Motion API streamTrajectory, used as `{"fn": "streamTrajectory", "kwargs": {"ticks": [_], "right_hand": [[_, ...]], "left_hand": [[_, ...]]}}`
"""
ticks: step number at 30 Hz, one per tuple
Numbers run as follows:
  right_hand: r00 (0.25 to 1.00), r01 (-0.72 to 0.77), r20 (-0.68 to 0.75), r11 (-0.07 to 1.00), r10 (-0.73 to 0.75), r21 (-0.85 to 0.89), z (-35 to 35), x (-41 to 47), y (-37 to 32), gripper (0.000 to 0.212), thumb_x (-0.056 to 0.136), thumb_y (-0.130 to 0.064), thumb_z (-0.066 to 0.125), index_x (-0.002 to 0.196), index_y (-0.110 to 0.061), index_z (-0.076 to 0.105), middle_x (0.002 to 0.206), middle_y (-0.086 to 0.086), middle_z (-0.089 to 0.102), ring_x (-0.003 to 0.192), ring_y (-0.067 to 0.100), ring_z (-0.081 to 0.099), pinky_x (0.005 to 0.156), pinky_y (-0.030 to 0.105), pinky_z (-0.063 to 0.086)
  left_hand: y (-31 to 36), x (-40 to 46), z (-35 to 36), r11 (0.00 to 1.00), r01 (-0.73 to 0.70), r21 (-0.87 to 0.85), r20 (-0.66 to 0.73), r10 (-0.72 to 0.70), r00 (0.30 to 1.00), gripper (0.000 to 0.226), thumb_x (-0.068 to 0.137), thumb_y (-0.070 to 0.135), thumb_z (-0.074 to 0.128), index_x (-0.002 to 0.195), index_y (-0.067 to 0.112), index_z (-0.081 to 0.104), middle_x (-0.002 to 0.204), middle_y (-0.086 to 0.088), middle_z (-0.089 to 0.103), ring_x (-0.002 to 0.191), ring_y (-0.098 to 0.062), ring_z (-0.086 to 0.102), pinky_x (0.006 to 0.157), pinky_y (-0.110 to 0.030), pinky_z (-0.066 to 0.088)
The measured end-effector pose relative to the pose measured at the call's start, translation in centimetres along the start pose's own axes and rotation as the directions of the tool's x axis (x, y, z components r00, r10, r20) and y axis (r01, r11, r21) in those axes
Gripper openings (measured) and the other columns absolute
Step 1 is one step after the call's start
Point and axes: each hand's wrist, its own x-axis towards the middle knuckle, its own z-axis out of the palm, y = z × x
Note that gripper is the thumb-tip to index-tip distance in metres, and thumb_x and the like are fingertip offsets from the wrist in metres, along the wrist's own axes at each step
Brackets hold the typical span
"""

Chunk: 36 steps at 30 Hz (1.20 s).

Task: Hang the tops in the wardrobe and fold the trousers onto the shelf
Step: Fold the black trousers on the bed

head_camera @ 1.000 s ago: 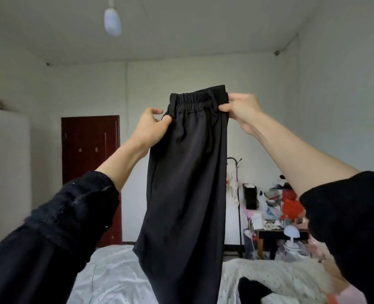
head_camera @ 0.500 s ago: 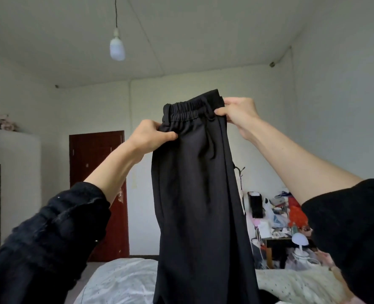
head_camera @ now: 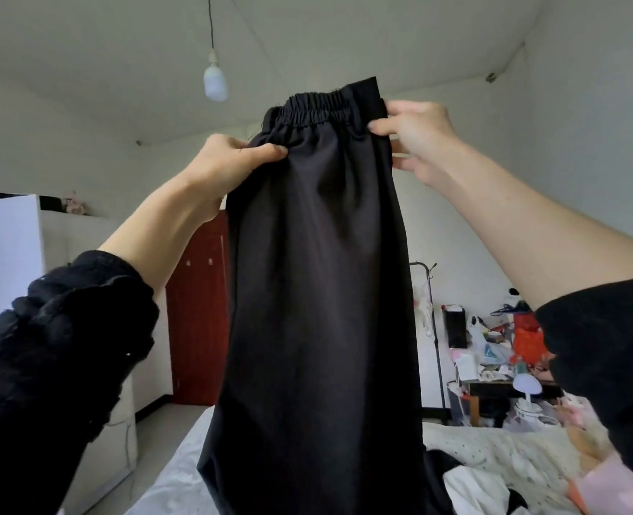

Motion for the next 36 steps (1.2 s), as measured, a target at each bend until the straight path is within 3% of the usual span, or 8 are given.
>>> {"fn": "streamTrajectory", "kwargs": {"ticks": [6, 12, 17, 23, 27, 30, 33, 36], "right_hand": [[0.999, 0.007, 0.046, 0.999, -0.008, 0.039, 1.5, 0.6, -2.0, 0.022, 0.084, 0.002, 0.058, 0.080, -0.018, 0.067, 0.074, -0.001, 0.065, 0.058, 0.009, 0.059, 0.061, 0.021, 0.052], [0.993, -0.103, 0.068, 0.995, 0.101, 0.020, 6.0, 1.9, 3.8, 0.024, 0.084, 0.005, 0.057, 0.077, -0.017, 0.064, 0.075, 0.000, 0.063, 0.062, 0.012, 0.056, 0.058, 0.020, 0.048], [0.973, -0.219, 0.073, 0.975, 0.220, -0.018, 11.1, 3.5, 13.2, 0.024, 0.085, 0.005, 0.056, 0.076, -0.017, 0.061, 0.075, 0.000, 0.061, 0.064, 0.011, 0.055, 0.060, 0.021, 0.045], [0.902, -0.420, 0.044, 0.898, 0.428, -0.128, 18.9, 5.8, 31.0, 0.026, 0.084, 0.007, 0.059, 0.106, -0.005, 0.066, 0.086, 0.006, 0.064, 0.066, 0.012, 0.059, 0.056, 0.019, 0.051], [0.819, -0.551, 0.033, 0.800, 0.573, -0.236, 22.3, 4.8, 42.5, 0.026, 0.083, 0.007, 0.061, 0.108, -0.001, 0.065, 0.103, 0.013, 0.068, 0.085, 0.021, 0.068, 0.079, 0.035, 0.057], [0.757, -0.609, 0.032, 0.722, 0.653, -0.328, 24.1, 3.0, 50.0, 0.008, 0.083, 0.007, 0.063, 0.086, 0.000, 0.064, 0.084, 0.009, 0.066, 0.063, 0.008, 0.062, 0.061, 0.024, 0.056], [0.714, -0.631, 0.019, 0.654, 0.700, -0.417, 25.6, 1.2, 57.1, 0.027, 0.081, 0.003, 0.066, 0.105, 0.013, 0.060, 0.104, 0.021, 0.067, 0.081, 0.020, 0.061, 0.085, 0.039, 0.055], [0.697, -0.628, 0.015, 0.620, 0.717, -0.471, 26.4, -0.8, 62.3, 0.039, 0.080, -0.002, 0.068, 0.115, 0.011, 0.056, 0.118, 0.025, 0.060, 0.088, 0.021, 0.058, 0.098, 0.047, 0.045]], "left_hand": [[1.6, -0.4, -2.4, 0.997, 0.056, -0.061, -0.027, -0.058, 0.998, 0.019, 0.079, 0.029, 0.073, 0.077, 0.012, 0.066, 0.077, 0.000, 0.069, 0.056, -0.005, 0.066, 0.054, -0.017, 0.054], [-4.7, 1.0, -3.5, 0.989, 0.147, 0.008, -0.014, -0.147, 0.989, 0.025, 0.079, 0.028, 0.073, 0.088, 0.006, 0.067, 0.081, -0.003, 0.068, 0.053, -0.005, 0.064, 0.050, -0.015, 0.052], [-15.8, 3.5, -3.9, 0.968, 0.247, 0.041, 0.071, -0.250, 0.966, 0.030, 0.080, 0.026, 0.072, 0.101, 0.005, 0.067, 0.082, 0.000, 0.068, 0.062, -0.004, 0.063, 0.050, -0.013, 0.048], [-35.2, 6.8, -2.9, 0.895, 0.436, 0.098, 0.203, -0.447, 0.871, 0.023, 0.083, 0.021, 0.070, 0.100, 0.006, 0.068, 0.085, -0.001, 0.069, 0.068, -0.007, 0.063, 0.048, -0.012, 0.047], [-47.3, 6.6, -1.4, 0.818, 0.552, 0.162, 0.241, -0.575, 0.781, 0.018, 0.085, 0.011, 0.068, 0.101, 0.003, 0.066, 0.091, -0.005, 0.066, 0.077, -0.014, 0.062, 0.062, -0.018, 0.048], [-55.4, 4.9, 0.1, 0.767, 0.614, 0.185, 0.234, -0.641, 0.731, 0.020, 0.085, 0.003, 0.066, 0.104, -0.001, 0.065, 0.091, -0.008, 0.065, 0.086, -0.021, 0.062, 0.081, -0.028, 0.050], [-61.9, 3.1, 1.5, 0.736, 0.637, 0.229, 0.228, -0.677, 0.700, 0.019, 0.085, -0.002, 0.063, 0.104, 0.002, 0.064, 0.090, -0.004, 0.062, 0.085, -0.017, 0.058, 0.079, -0.026, 0.045], [-66.9, 1.2, 3.0, 0.729, 0.635, 0.254, 0.210, -0.683, 0.700, 0.021, 0.085, -0.002, 0.062, 0.106, 0.002, 0.063, 0.096, -0.005, 0.060, 0.090, -0.017, 0.055, 0.077, -0.021, 0.046]]}}
